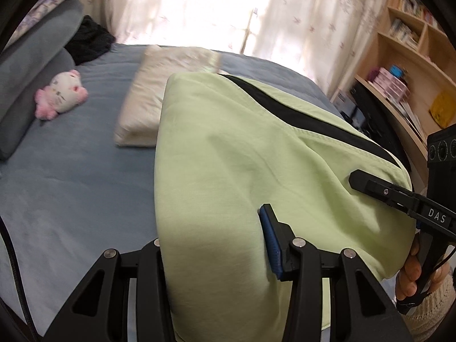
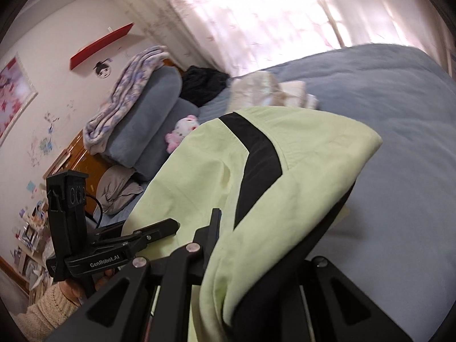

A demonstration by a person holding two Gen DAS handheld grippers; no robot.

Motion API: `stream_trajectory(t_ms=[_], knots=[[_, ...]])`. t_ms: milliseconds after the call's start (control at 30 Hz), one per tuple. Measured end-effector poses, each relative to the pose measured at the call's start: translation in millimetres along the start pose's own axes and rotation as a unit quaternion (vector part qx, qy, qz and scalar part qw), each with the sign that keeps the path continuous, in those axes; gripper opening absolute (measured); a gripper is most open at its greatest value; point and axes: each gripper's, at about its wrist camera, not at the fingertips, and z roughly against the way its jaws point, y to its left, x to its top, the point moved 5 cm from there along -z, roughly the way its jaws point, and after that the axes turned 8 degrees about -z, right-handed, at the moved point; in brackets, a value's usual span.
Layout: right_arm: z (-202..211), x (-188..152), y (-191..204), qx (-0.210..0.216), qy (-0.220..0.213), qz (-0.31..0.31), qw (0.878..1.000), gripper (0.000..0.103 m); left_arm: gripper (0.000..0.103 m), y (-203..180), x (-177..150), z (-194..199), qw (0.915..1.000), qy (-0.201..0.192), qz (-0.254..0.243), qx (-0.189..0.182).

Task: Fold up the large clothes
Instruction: 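Grasp the jacket bundle with both grippers and lift it, then carry the bundle with both grippers and lay it on the cream jacket stack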

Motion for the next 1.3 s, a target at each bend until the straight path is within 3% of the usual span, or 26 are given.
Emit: stream_trajectory(t_ms=[167, 367, 533, 633, 833, 933, 1033, 1167, 1300], knots=[[-44.5, 51.2, 33.8, 0.008, -0.008, 0.021, 1.0, 0.011, 0.042, 56.5, 51.0, 4.3, 0.9994, -0.026, -0.006, 0.021], [-100.4, 142.6, 53.5, 0.002, -0.048, 0.058, 0.997, 0.011, 0.042, 121.3, 145.4, -27.6, 0.9976, -0.063, -0.01, 0.025], [-158.8, 212.9, 38.4, 0.002, -0.079, 0.049, 0.996, 0.011, 0.042, 168.7, 220.2, -82.2, 0.9955, -0.08, -0.029, 0.04], [-194.5, 235.3, 17.5, 0.006, -0.091, 0.038, 0.995, 0.011, 0.042, 191.8, 245.2, -119.1, 0.9957, -0.076, -0.027, 0.045], [-269.5, 239.9, -53.9, -0.014, -0.068, -0.018, 0.997, 0.011, 0.044, 221.6, 251.2, -217.5, 0.9987, -0.018, -0.01, 0.047], [-291.2, 232.9, -90.9, -0.031, -0.062, -0.054, 0.996, 0.012, 0.058, 230.1, 247.5, -253.2, 0.9985, -0.021, 0.004, 0.051], [-300.1, 226.5, -119.5, -0.037, -0.057, -0.076, 0.995, 0.017, 0.071, 234.8, 245.2, -271.9, 0.9976, -0.032, 0.021, 0.058], [-307.2, 226.1, -127.9, -0.044, -0.06, -0.071, 0.995, 0.021, 0.075, 238.5, 245.6, -285.0, 0.9958, -0.041, 0.031, 0.075], [-321.4, 230.2, -134.0, -0.048, -0.058, -0.085, 0.993, 0.029, 0.089, 250.4, 243.4, -295.7, 0.9913, -0.045, 0.042, 0.117]])
